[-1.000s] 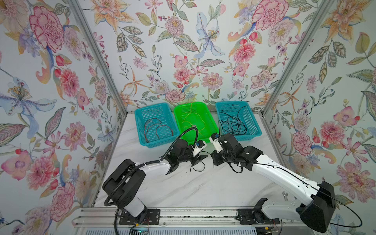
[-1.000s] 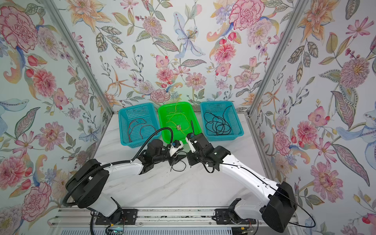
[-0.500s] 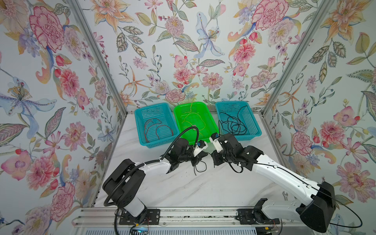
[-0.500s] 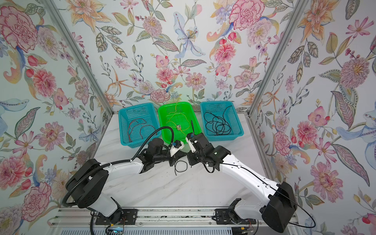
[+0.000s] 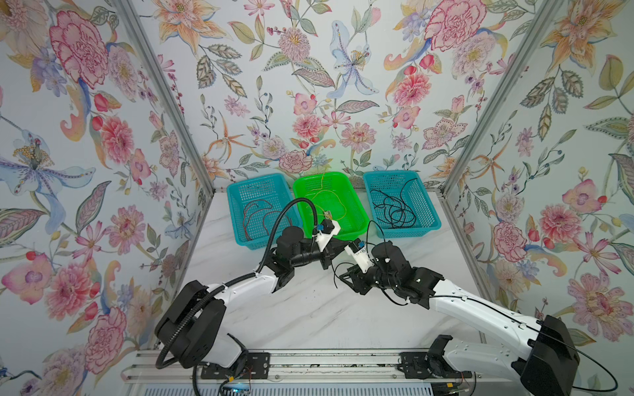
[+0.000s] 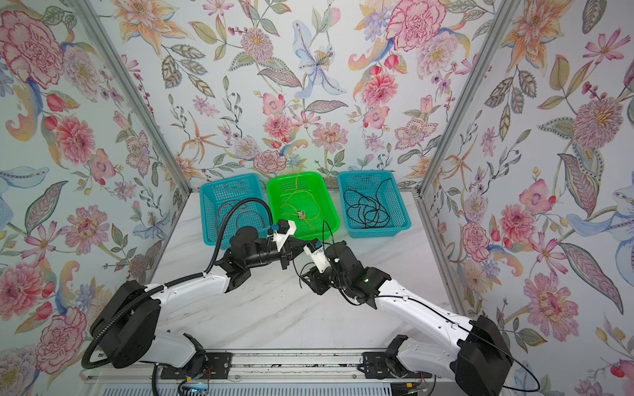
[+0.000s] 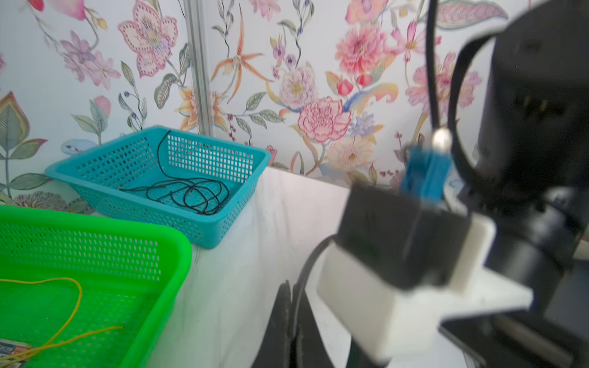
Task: Untangle and sort cables by color
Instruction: Pass the cable.
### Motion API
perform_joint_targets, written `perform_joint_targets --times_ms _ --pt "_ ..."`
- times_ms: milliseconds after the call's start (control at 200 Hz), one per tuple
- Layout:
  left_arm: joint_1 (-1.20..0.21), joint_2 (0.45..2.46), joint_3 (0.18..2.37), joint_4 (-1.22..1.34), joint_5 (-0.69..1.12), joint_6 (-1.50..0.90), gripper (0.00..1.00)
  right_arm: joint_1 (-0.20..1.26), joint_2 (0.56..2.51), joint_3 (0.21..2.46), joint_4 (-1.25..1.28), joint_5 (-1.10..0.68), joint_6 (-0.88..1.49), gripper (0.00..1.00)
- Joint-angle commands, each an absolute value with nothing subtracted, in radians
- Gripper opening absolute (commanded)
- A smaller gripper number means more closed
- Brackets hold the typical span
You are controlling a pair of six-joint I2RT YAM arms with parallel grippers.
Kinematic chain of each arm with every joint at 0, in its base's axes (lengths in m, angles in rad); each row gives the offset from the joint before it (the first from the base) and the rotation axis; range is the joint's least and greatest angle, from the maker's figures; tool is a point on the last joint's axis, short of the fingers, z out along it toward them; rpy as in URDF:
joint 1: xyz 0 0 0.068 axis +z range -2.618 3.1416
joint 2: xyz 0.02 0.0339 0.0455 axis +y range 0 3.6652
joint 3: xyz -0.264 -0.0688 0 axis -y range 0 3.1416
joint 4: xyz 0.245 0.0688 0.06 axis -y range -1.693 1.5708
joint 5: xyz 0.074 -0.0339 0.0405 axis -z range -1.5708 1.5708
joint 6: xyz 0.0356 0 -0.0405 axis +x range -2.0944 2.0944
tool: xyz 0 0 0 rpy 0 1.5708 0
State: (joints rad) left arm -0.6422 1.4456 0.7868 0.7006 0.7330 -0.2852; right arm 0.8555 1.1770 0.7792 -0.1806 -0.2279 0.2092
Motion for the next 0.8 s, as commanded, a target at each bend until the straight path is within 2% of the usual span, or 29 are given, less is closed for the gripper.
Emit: perform_joint_targets --times_ms 0,125,210,395,571,796 --pt "-0.618 1.397 0.768 0.847 0.781 -0.429 0.0 0.909 1.224 0.757 0.034 -0.231 0.164 0.46" --pt "-0.618 1.375 0.77 0.859 0.786 -0.459 0.0 0.939 1.277 0.759 0.135 -0.163 0.136 0.45" --pt "-0.614 1.362 0.76 0.9 0.796 -0.5 0.0 0.939 1.316 0.773 0.16 -0.109 0.122 0.35" --pt "-0.559 1.335 0.724 1.121 0.851 -0.698 0.0 0.93 1.368 0.775 0.17 -0.098 0.092 0.23" --pt "-0.474 1.305 0.73 1.275 0.893 -0.86 0.0 0.913 1.369 0.72 0.167 -0.081 0.105 0.19" --pt "-0.428 1.228 0.789 1.168 0.911 -0.824 0.0 0.846 1.329 0.628 0.151 -0.078 0.131 0.18"
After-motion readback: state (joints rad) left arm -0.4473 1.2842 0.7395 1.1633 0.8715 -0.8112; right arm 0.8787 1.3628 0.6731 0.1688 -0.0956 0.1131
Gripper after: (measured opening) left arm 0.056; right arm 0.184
